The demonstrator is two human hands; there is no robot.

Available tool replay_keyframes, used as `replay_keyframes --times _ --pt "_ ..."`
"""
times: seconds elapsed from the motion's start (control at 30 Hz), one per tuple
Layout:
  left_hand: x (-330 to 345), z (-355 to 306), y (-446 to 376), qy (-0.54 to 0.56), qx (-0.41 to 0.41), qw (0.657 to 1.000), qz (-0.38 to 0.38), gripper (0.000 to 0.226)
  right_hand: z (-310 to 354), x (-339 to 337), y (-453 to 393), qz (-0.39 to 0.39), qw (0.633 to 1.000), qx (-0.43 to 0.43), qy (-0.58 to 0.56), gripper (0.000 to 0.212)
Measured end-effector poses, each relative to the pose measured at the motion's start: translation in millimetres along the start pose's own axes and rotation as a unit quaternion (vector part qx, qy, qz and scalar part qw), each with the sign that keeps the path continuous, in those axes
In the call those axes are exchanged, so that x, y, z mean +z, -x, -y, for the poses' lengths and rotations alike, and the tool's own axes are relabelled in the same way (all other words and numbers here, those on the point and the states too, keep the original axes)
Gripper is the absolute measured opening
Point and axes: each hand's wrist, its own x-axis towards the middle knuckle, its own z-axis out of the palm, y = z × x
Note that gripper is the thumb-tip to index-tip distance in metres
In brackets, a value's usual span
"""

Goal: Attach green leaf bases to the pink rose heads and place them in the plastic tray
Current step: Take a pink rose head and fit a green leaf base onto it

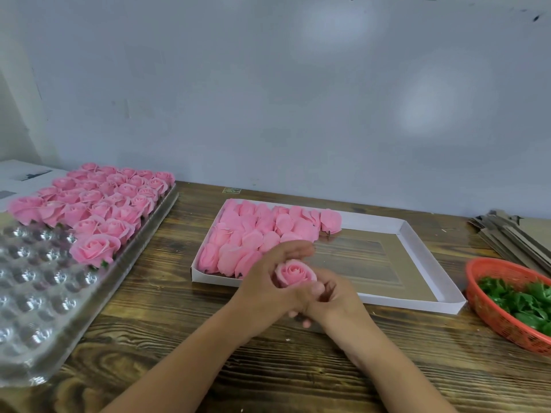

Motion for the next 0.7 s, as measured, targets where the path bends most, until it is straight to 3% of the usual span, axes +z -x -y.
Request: replay_keyframes --times 0.1,0.2,0.47,0.7 --pt "1.1 -2.6 0.2 0.035 0.023 0.999 -0.035 0.025 0.0 2.3 0.2 0.03 0.998 0.014 0.045 0.023" --pt "2.1 -2.7 1.1 0.0 0.012 1.0 -0.01 0.029 1.8 5.1 1.7 0.048 0.997 0.009 0.057 0.025" --pt "2.3 -5.0 3.0 0.003 -0.008 0.998 0.055 0.013 0.4 3.9 2.7 0.038 0.999 0.011 -0.015 0.024" --pt "2.6 -2.0 1.9 -0.02 -0.006 0.999 0.045 0.044 2.6 -1.8 1.4 0.019 0.995 -0.002 -0.099 0.022"
